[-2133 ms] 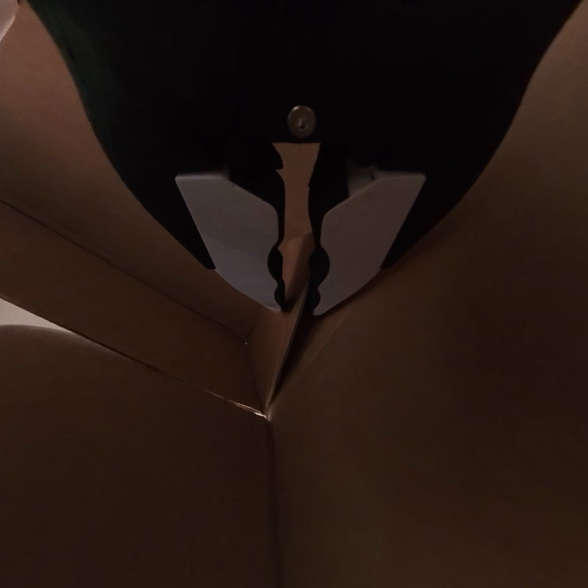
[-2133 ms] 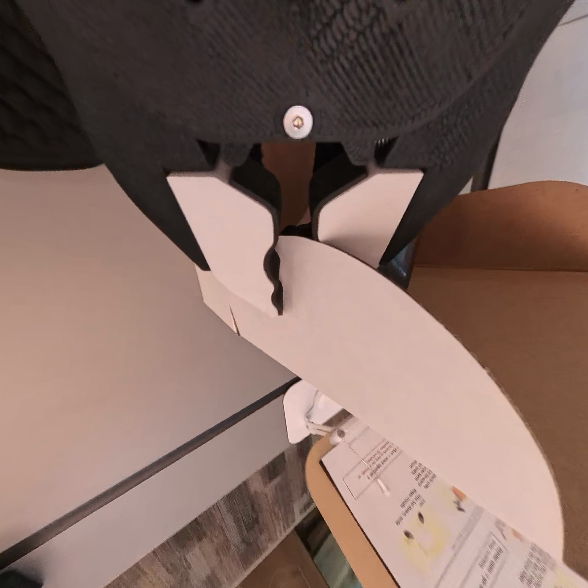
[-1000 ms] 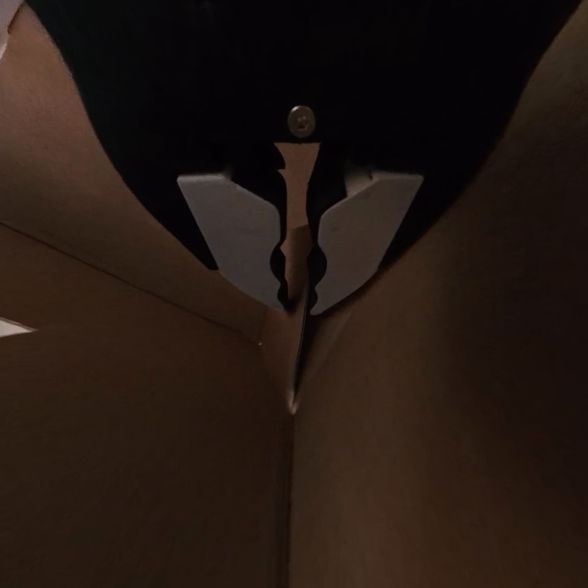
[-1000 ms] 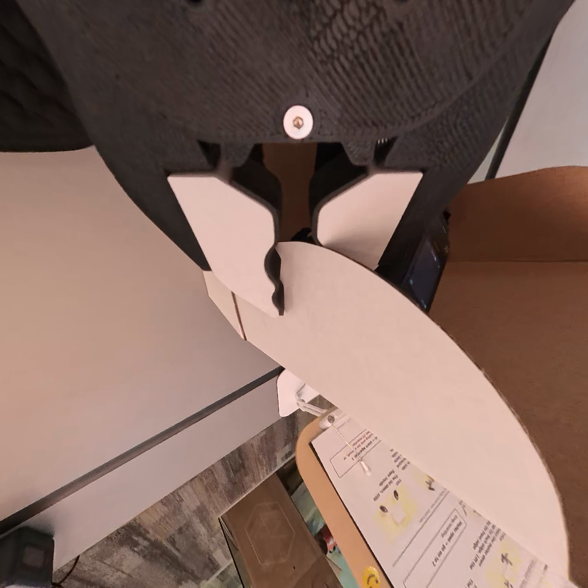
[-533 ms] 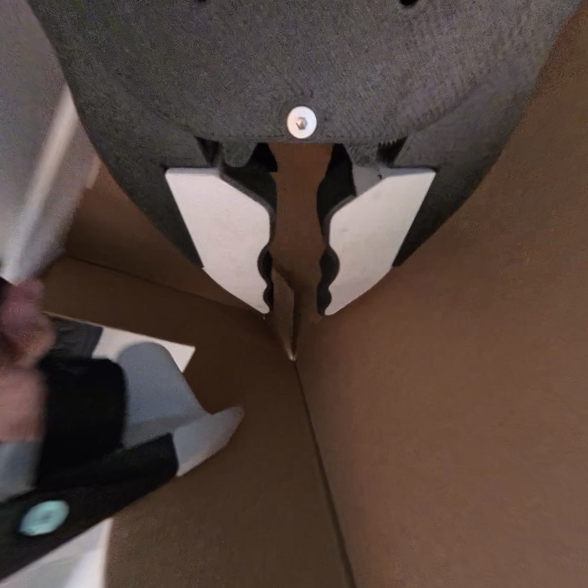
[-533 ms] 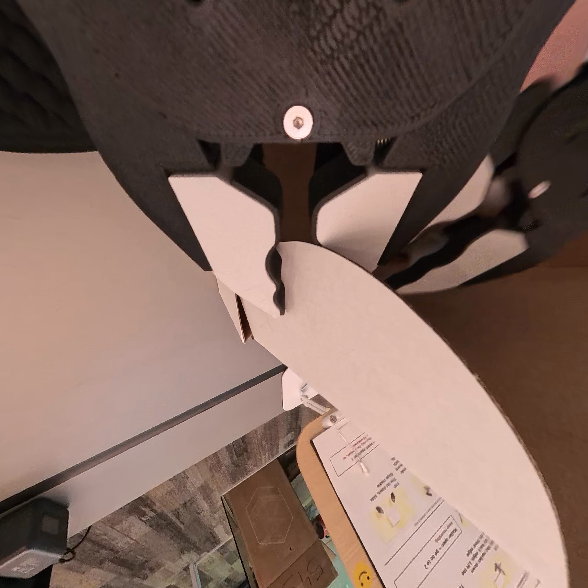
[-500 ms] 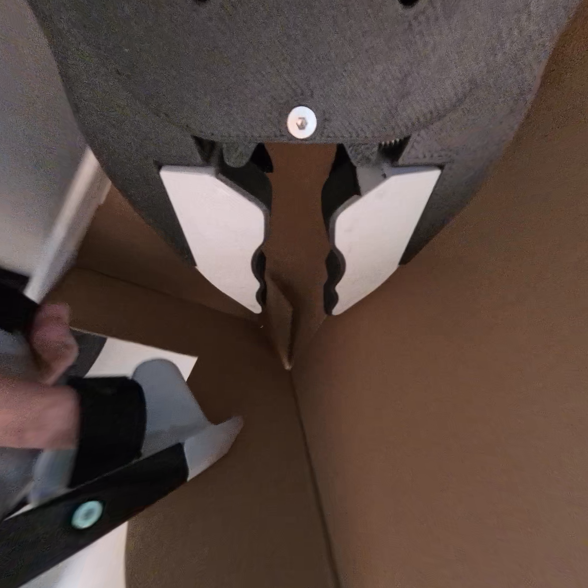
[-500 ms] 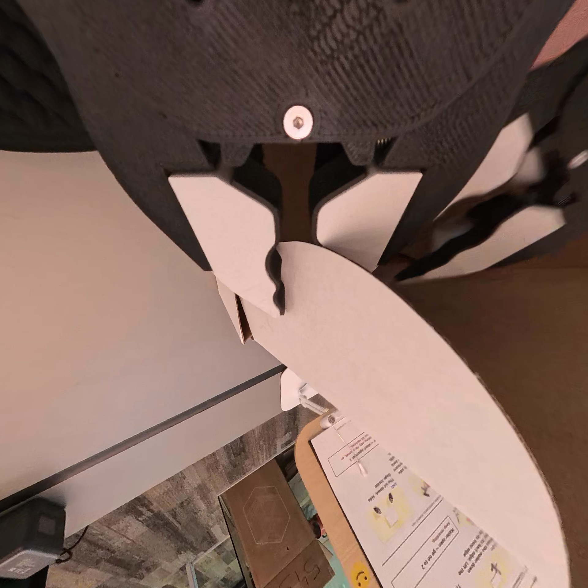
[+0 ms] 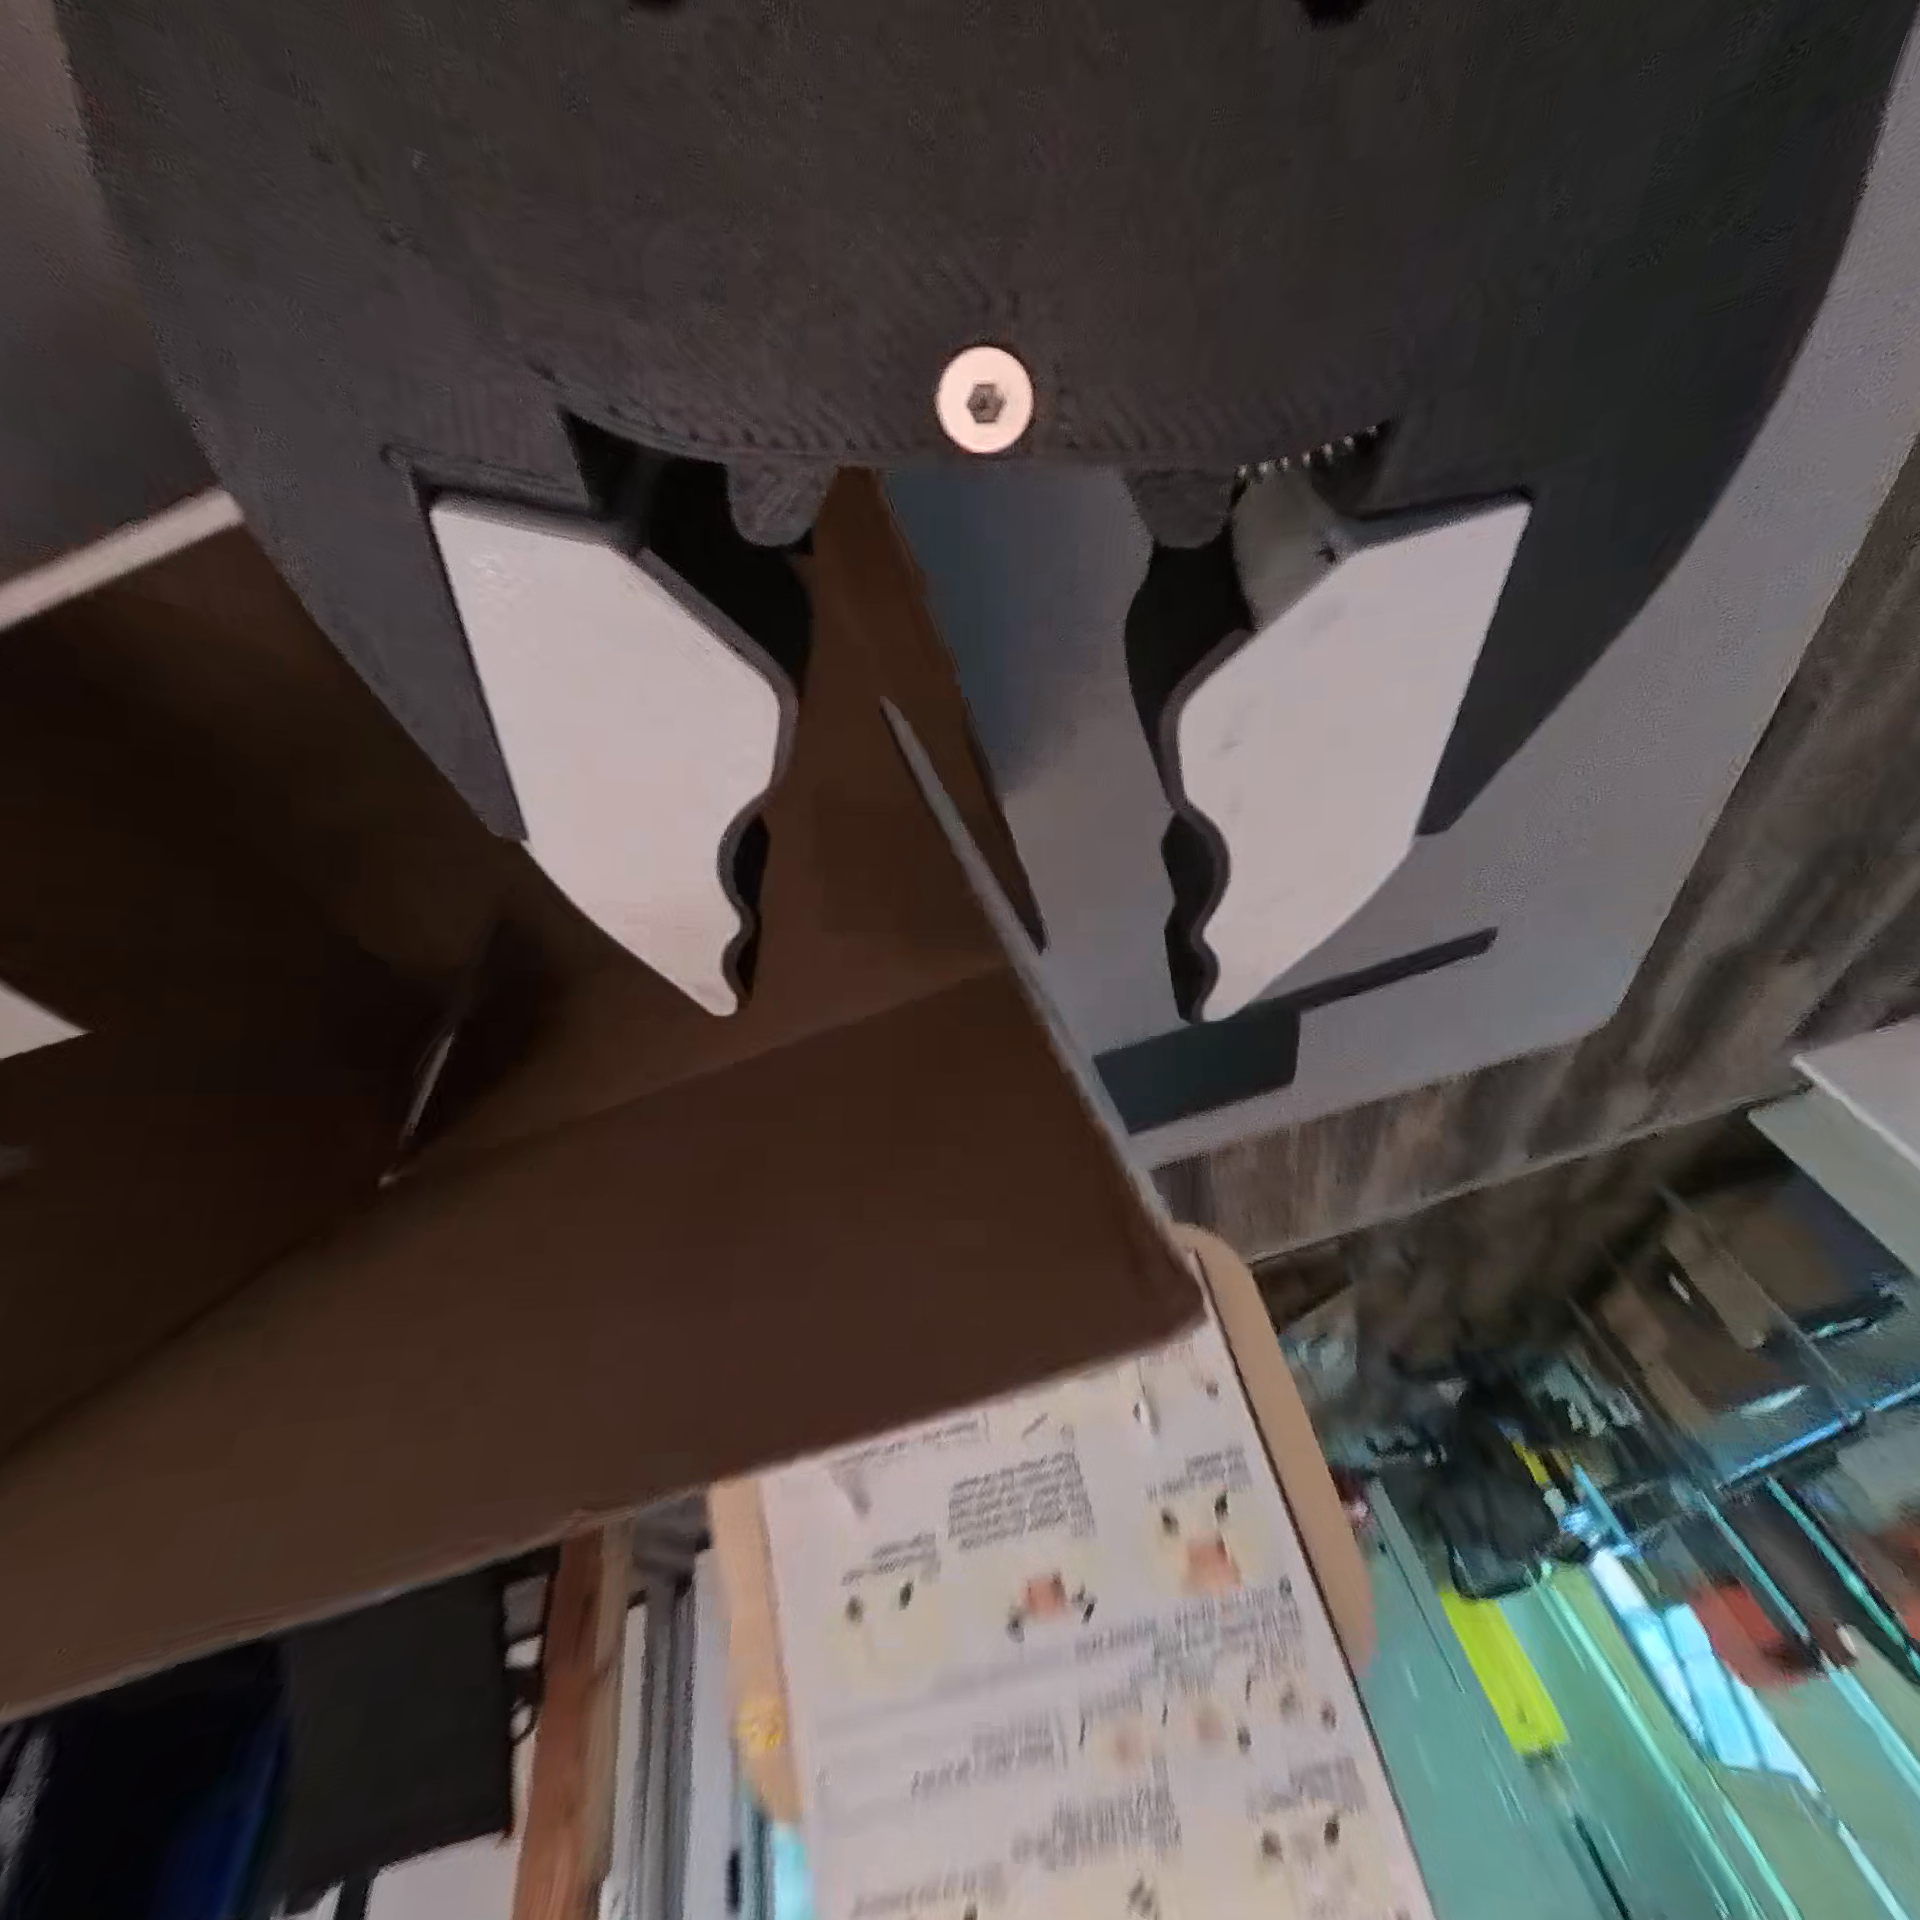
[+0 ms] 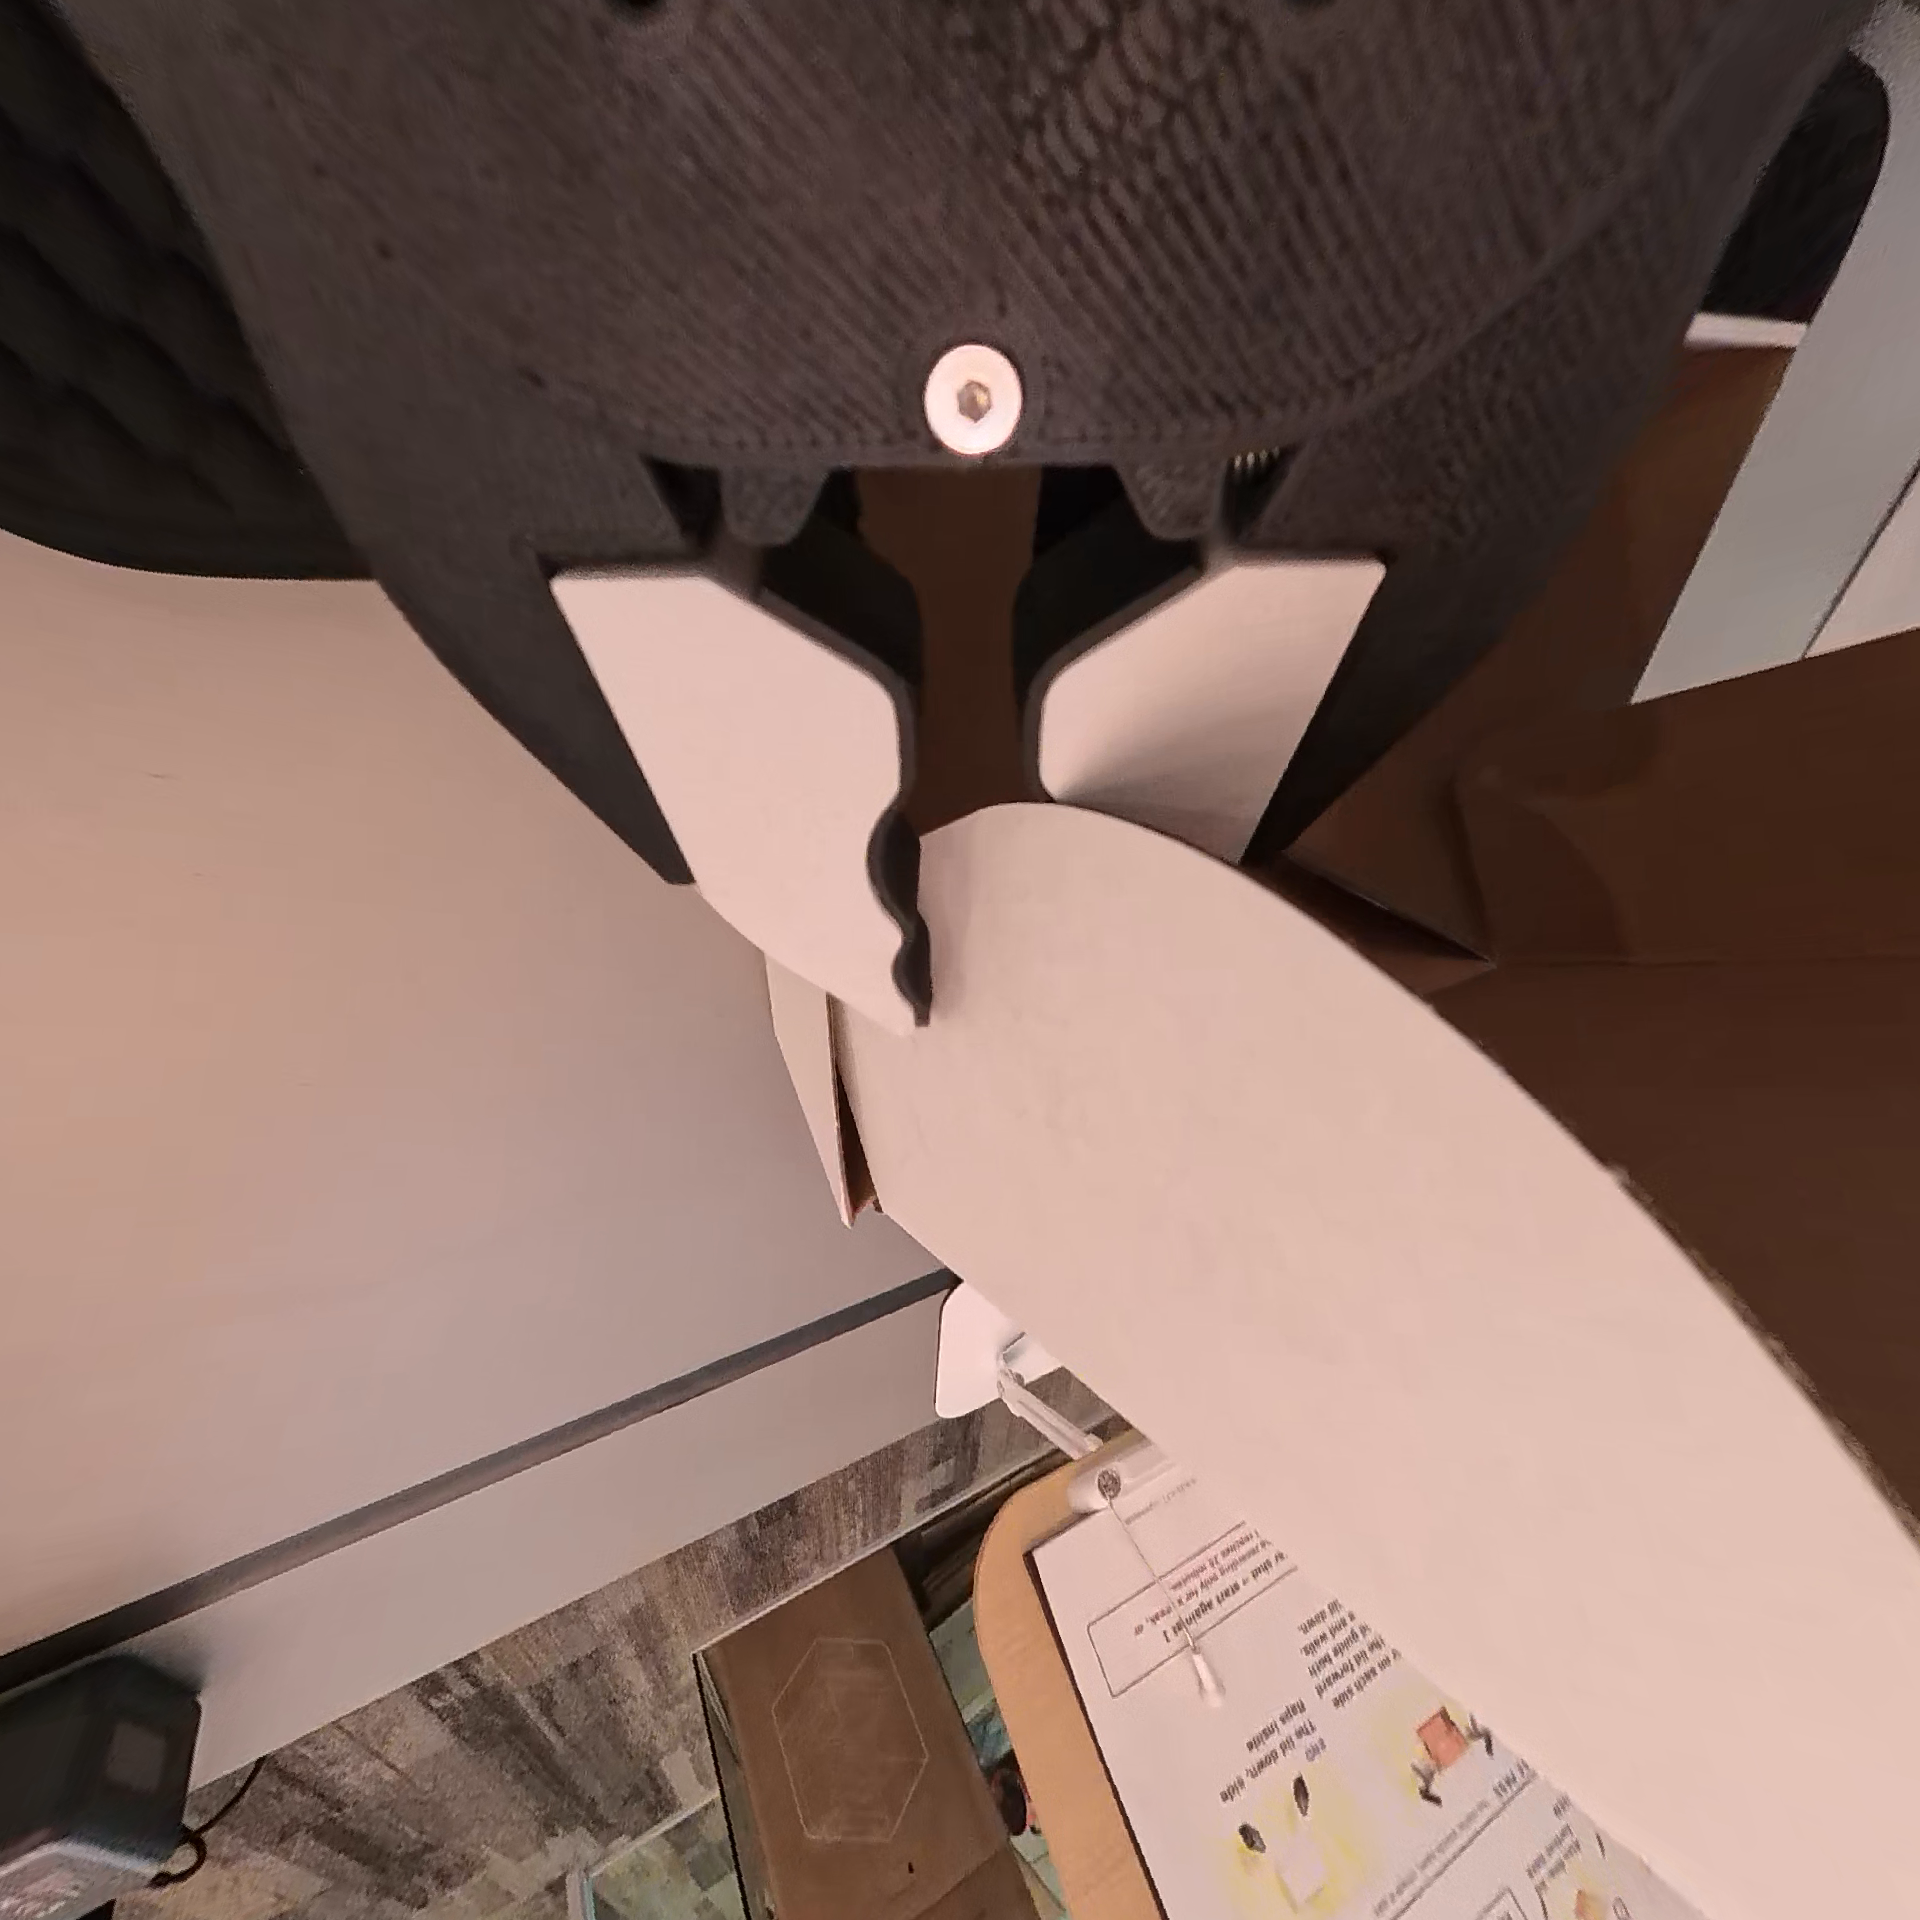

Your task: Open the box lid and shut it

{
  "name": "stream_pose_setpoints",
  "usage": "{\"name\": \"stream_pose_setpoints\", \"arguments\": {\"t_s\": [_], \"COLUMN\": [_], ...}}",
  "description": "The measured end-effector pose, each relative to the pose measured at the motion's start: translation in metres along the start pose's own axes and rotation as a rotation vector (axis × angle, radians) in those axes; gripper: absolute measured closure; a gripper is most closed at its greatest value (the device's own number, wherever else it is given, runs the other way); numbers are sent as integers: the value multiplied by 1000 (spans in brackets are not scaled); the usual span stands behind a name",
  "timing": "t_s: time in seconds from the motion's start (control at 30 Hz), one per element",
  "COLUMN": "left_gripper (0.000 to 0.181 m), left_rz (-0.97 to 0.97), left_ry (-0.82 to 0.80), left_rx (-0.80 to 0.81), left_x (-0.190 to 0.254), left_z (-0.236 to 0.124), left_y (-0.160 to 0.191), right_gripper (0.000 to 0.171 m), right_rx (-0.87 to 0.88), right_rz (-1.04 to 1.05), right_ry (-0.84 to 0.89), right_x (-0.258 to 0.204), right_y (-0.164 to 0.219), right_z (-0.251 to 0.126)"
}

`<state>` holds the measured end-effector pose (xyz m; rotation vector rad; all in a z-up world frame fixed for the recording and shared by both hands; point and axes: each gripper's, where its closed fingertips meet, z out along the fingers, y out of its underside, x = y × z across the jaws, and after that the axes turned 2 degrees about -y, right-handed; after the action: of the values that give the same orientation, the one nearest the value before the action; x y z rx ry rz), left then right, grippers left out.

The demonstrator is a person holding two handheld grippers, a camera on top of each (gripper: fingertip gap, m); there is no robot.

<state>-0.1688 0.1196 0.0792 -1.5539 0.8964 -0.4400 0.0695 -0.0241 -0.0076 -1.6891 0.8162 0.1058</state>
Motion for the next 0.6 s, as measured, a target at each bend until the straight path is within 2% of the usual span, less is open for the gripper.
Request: {"name": "stream_pose_setpoints", "arguments": {"t_s": [0.03, 0.1, 0.23, 0.43, 0.6], "left_gripper": [110, 137, 170, 174, 172], "left_rz": [4, 38, 79, 107, 180], "left_ry": [-16, -10, -42, -50, -48], "left_rx": [-22, -73, -86, -133, -205], "left_x": [-4, -5, -14, -14, -7], "left_z": [7, 18, 28, 32, 32], "left_y": [7, 20, 28, 43, 66], "right_gripper": [157, 156, 151, 137, 137], "right_rx": [-12, -38, -72, -45, -3], "right_rz": [-16, -45, -82, -149, -243], "right_ry": [2, 4, -19, -82, -117], "right_x": [0, 1, 0, -7, -18], "right_y": [1, 3, 7, -2, -11], "right_z": [0, -1, -1, -11, -21]}}
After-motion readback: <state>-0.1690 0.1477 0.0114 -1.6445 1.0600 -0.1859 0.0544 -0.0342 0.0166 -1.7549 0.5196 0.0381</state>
